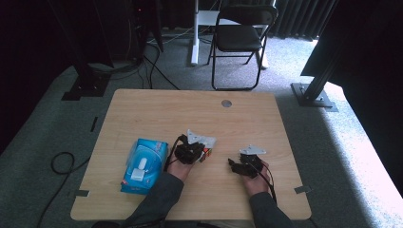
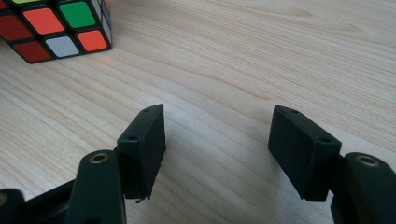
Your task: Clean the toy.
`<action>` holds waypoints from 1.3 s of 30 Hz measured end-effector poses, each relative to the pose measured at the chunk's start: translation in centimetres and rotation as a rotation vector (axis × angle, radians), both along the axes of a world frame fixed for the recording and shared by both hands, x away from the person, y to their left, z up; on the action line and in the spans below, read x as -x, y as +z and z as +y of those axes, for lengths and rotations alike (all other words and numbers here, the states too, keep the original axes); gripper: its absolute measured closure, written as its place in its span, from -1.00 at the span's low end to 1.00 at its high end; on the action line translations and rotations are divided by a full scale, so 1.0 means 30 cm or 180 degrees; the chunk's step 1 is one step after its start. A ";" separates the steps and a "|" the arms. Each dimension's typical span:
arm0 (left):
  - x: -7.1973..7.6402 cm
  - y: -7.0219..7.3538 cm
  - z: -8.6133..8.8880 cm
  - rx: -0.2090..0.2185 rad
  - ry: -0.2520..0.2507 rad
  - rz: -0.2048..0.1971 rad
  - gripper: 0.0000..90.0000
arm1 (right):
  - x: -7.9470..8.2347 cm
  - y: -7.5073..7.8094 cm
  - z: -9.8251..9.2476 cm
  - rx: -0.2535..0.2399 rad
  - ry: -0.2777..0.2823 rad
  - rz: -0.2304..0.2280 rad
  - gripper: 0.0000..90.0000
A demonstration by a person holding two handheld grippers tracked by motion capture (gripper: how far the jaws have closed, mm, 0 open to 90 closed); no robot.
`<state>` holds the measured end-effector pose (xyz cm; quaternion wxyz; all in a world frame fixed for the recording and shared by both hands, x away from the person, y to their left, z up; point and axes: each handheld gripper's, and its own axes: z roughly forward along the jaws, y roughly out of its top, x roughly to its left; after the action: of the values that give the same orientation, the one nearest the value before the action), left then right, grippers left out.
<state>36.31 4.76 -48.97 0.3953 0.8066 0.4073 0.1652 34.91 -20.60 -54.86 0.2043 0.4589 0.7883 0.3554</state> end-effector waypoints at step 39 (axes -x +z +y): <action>-0.016 -0.012 0.038 0.0260 -0.0133 0.0194 0.88 | -0.024 0.007 0.240 -0.0157 0.0800 0.0002 -0.46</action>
<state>36.78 5.91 -49.33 0.4187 0.8027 0.4086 0.1154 35.64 -13.41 -54.65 0.1465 0.3615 0.8307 0.3973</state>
